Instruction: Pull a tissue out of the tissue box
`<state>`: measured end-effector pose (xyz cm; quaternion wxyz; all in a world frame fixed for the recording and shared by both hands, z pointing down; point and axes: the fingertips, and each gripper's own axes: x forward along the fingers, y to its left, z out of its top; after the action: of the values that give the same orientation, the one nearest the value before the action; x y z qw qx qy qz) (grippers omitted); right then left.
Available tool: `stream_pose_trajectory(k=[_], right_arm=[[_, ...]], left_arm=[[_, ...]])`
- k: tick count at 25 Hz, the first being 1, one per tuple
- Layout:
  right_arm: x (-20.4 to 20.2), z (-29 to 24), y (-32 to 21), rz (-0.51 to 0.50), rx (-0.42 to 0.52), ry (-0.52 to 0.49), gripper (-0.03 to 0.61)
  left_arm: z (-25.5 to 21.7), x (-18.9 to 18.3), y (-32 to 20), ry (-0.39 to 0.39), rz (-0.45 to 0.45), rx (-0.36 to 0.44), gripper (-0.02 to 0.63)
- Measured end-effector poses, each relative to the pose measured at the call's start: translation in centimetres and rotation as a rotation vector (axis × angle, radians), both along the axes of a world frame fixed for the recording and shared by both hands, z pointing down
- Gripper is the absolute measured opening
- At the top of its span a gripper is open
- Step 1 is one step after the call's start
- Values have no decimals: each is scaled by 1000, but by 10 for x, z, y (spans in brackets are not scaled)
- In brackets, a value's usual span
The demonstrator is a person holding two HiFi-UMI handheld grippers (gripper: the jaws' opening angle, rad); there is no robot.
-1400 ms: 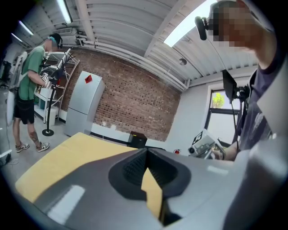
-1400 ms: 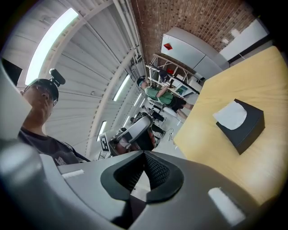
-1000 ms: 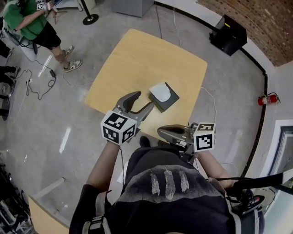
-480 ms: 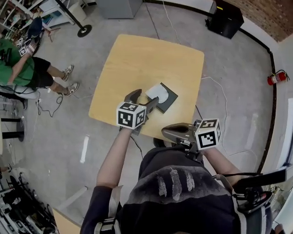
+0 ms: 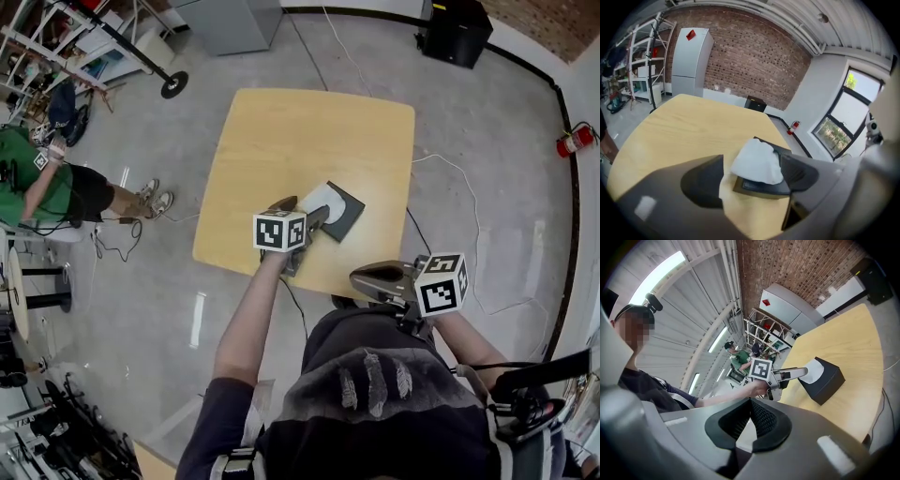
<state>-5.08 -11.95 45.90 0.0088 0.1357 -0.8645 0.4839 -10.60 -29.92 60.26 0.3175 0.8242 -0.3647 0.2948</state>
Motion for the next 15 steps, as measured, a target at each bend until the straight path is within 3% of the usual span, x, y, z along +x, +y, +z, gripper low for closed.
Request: stream_pose_trajectory(k=[3, 9, 12, 15], right_arm=[[0, 0, 1, -2, -2, -1, -6], [-3, 2, 0, -8, 3, 15, -6], [-6, 3, -9, 5, 58, 68, -6], [-11, -1, -15, -2, 111, 111, -6]], left_arm=[[5, -1, 0, -12, -1, -4, 352], [1, -2, 2, 2, -2, 3, 194], [-4, -5, 1, 11, -11, 20, 130], [-8, -4, 2, 38, -8, 36, 116]])
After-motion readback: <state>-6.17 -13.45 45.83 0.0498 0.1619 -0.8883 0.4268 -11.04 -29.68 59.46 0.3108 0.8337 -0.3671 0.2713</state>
